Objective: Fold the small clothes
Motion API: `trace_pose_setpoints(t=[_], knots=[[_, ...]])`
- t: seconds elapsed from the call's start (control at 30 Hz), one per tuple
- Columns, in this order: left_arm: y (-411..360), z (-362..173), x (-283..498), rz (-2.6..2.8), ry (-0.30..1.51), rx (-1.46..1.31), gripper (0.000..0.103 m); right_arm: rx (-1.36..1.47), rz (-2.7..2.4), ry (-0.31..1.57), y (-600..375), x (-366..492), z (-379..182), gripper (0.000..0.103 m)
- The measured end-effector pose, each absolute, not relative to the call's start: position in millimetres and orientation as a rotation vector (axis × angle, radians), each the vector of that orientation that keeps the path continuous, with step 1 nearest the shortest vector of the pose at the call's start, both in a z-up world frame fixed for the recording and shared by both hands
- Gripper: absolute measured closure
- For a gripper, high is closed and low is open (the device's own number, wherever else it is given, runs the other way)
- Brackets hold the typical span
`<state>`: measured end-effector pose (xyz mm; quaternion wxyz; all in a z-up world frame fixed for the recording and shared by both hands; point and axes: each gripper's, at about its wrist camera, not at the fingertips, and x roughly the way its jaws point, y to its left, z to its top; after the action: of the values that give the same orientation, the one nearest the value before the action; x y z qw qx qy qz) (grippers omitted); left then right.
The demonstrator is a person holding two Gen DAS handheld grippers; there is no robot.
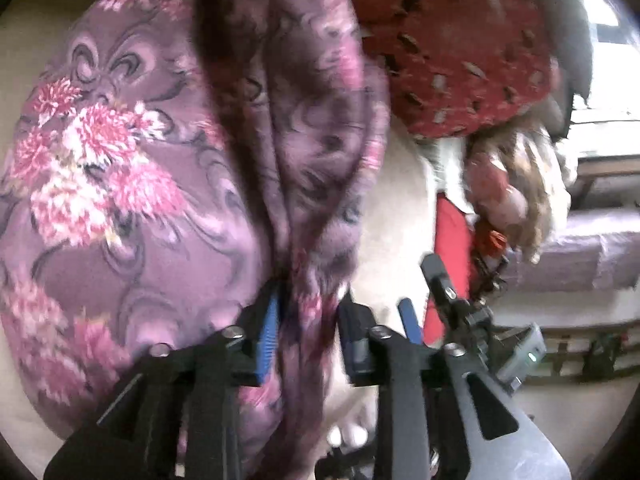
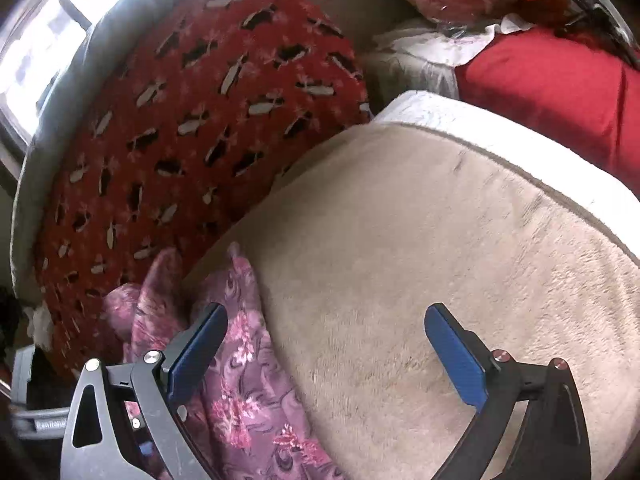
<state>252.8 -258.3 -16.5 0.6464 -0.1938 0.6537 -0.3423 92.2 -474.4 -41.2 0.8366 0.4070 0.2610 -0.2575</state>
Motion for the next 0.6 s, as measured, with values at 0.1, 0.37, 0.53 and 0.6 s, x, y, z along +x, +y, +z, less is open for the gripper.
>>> trace_pose_setpoints(t=[0.1, 0.37, 0.53, 0.6], knots=[[-238.0, 13.1, 247.4, -0.844, 1.427, -0.509, 0.064, 0.865, -0.526, 0.512, -474.0, 90.0, -35.8, 0.004], [-153.3, 22.3, 268.6, -0.569, 1.273, -0.5, 0.04, 0.755, -0.27, 0.572, -437.5, 125.2, -30.8, 0.008], [-133.4, -25.2, 263.1, -0.49, 1.36, -0.497, 0.04, 0.678, -0.121, 0.711, -408.7, 157.0, -48.3, 0.037], [-131.8, -39.4, 260.7, -0.49, 1.386, -0.512, 0.04, 0.647, -0.141, 0.734, -404.6, 160.6, -55.7, 0.051]])
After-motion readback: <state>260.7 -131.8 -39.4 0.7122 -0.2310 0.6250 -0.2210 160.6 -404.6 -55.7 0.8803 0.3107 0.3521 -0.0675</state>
